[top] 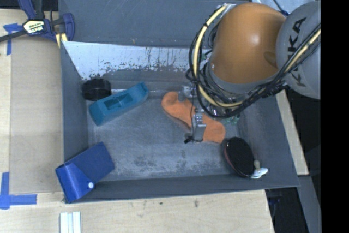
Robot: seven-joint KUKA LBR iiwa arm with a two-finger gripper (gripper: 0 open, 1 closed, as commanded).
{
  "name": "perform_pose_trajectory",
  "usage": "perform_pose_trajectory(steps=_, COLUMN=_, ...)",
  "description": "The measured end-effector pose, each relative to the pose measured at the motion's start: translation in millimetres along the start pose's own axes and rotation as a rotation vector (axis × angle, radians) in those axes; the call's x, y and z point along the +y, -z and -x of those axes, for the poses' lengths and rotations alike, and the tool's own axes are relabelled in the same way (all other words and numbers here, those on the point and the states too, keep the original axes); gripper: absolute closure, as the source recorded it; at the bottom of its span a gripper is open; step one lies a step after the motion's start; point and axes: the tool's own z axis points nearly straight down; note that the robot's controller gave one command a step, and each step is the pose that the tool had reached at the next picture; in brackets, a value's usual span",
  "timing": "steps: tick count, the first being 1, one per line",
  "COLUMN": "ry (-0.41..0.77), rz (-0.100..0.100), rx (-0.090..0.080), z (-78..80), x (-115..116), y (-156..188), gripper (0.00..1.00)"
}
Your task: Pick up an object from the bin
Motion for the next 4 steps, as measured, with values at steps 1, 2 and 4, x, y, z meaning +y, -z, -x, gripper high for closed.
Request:
perform_pose_trajectory(steps=1, ry=-0.002, rz=0.001, rx=-0.009, z=1.4, x=-0.2, y=4.7, gripper=0.0)
perform_pose_trajectory(steps=2, ry=0.051, rz=0.002, rx=-0.014, z=4.0, x=-40.9, y=-27.8, gripper=0.0)
perform_pose_trajectory(steps=4, ry=-0.106, rz=0.002, rx=-0.014, z=5.7, x=-61.6, y=-81.1, gripper=0.0)
